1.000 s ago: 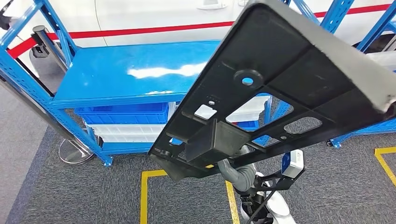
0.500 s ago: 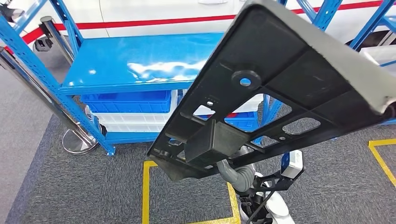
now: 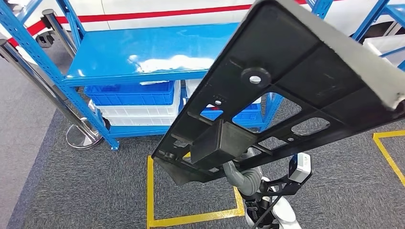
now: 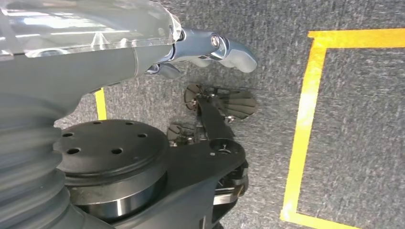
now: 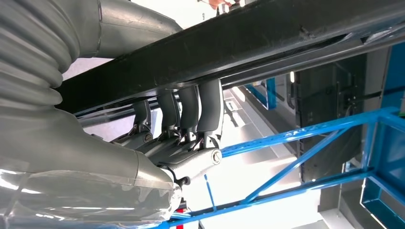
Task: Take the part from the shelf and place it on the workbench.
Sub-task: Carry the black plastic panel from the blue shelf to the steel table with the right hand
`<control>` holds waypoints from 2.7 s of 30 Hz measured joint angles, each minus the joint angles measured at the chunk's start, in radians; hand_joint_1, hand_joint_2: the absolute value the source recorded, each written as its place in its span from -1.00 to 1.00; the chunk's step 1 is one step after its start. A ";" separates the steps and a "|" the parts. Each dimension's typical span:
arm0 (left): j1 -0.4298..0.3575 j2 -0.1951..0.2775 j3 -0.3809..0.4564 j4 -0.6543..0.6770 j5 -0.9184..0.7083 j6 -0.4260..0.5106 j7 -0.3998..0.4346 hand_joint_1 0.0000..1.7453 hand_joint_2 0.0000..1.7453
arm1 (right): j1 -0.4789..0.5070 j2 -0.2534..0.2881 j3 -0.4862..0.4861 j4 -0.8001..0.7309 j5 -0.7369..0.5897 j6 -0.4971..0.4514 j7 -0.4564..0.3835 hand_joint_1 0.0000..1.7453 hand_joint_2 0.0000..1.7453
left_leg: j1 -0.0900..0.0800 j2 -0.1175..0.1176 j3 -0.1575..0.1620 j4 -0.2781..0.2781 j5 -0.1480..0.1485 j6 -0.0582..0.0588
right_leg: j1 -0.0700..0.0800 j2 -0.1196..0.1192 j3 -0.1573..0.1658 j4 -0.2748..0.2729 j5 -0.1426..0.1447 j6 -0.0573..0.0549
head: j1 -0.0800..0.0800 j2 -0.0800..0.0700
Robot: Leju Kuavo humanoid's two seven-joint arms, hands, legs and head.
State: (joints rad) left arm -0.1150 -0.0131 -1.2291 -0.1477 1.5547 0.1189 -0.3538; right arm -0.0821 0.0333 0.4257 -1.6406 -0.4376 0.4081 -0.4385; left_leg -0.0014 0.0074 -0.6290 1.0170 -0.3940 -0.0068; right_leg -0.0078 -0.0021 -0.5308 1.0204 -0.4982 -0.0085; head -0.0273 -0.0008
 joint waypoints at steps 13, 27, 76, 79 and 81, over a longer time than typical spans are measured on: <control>0.002 0.008 0.000 0.001 -0.003 -0.002 0.010 -1.00 1.00 | 0.035 0.009 -0.001 -0.002 0.011 0.004 -0.002 1.00 1.00 | 0.008 -0.008 0.137 -0.019 -0.112 -0.013 | -0.005 -0.008 -0.097 0.007 0.089 0.004 | -0.003 0.000; 0.001 -0.004 0.000 0.001 0.002 -0.015 0.013 -1.00 1.00 | 0.041 0.007 -0.004 0.000 0.033 0.006 0.000 1.00 1.00 | -0.002 0.000 0.001 0.000 -0.004 0.022 | 0.000 0.000 0.005 0.043 -0.019 0.019 | -0.002 0.000; -0.002 -0.004 -0.005 0.001 -0.008 0.005 -0.006 -1.00 1.00 | 0.029 -0.005 -0.005 0.020 0.015 0.011 -0.019 1.00 1.00 | 0.014 -0.055 0.106 -0.024 -0.076 -0.008 | -0.005 0.059 -0.049 0.000 0.050 0.001 | -0.007 0.000; -0.004 -0.003 -0.005 0.001 -0.007 0.005 -0.008 -1.00 1.00 | 0.033 -0.004 -0.006 0.015 0.016 0.011 -0.018 1.00 1.00 | 0.020 -0.025 0.109 -0.043 -0.064 0.012 | -0.003 0.043 -0.076 0.049 0.017 0.017 | -0.003 0.000; -0.003 -0.003 -0.005 0.001 -0.008 0.004 -0.009 -1.00 1.00 | 0.036 -0.004 -0.006 0.012 0.017 0.010 -0.017 1.00 1.00 | 0.020 -0.005 0.106 -0.045 -0.061 0.020 | -0.006 0.019 -0.131 0.164 -0.046 0.023 | 0.000 0.000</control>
State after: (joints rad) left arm -0.1183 -0.0160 -1.2337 -0.1465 1.5471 0.1234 -0.3624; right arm -0.0466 0.0289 0.4194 -1.6283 -0.4201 0.4183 -0.4560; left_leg 0.0181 0.0028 -0.5231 0.9716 -0.4550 0.0131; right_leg -0.0142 0.0165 -0.6619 1.1848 -0.5445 0.0149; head -0.0276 -0.0008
